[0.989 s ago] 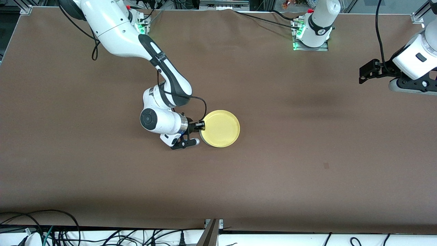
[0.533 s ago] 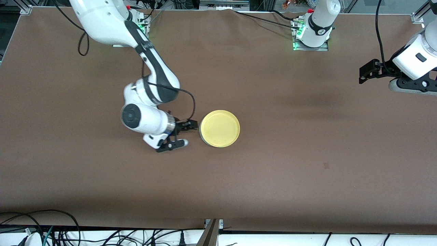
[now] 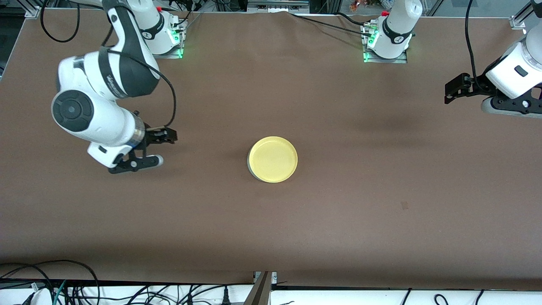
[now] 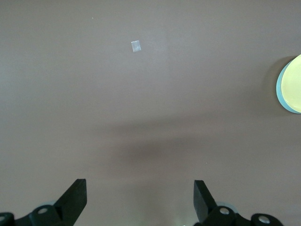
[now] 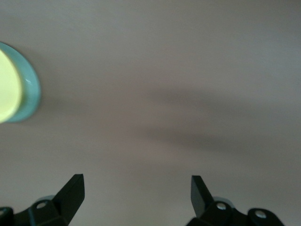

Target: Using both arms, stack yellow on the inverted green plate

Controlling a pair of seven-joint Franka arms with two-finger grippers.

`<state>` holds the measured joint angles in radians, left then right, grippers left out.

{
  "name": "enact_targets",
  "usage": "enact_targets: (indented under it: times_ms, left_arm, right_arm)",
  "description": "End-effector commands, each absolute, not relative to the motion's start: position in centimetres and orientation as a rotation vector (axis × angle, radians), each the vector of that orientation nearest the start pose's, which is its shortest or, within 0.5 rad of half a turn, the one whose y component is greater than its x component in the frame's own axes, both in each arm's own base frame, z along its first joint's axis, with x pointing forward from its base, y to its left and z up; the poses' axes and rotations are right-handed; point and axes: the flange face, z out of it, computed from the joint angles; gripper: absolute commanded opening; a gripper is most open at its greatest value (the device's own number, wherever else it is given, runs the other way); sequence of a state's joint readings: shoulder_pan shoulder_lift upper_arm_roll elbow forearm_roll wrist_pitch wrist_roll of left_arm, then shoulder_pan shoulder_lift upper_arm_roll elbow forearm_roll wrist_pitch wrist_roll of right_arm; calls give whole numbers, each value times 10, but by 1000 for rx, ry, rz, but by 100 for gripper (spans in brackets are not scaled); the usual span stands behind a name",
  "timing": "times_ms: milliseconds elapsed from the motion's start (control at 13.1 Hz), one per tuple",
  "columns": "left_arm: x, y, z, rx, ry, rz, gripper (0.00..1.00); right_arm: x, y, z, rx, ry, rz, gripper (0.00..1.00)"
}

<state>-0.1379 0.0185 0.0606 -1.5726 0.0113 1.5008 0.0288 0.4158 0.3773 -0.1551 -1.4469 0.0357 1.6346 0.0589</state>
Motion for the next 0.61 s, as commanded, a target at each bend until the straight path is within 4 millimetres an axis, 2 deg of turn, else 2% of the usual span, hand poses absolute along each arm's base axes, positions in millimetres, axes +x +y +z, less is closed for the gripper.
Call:
enact_targets:
  times_ms: [0,76,152,228,380,457,533]
  left_arm:
    - [550,-50,615,-3119,196,119,100]
    - [550,-56,616,-3118,212,114,100]
    - [549,-65,617,-3115,238,112,100]
    - [548,-70,617,-3114,241,114,100]
    - [545,-69,614,-3110,221,154,100]
    - [545,-67,616,-3107,216,149,100]
    - [546,-67,614,-3106,213,153,100]
  right_arm:
    - [625,159,495,-3218,-270,267,100]
    - [622,140,516,-3220,-233,226,100]
    - [617,124,526,-3222,-218,255,100]
    - [610,117,531,-3211,-251,310,100]
    - [603,106,552,-3201,-227,271,100]
    - [600,87,555,-3186,-166,278,100]
    - [591,80,552,-3161,-160,289,100]
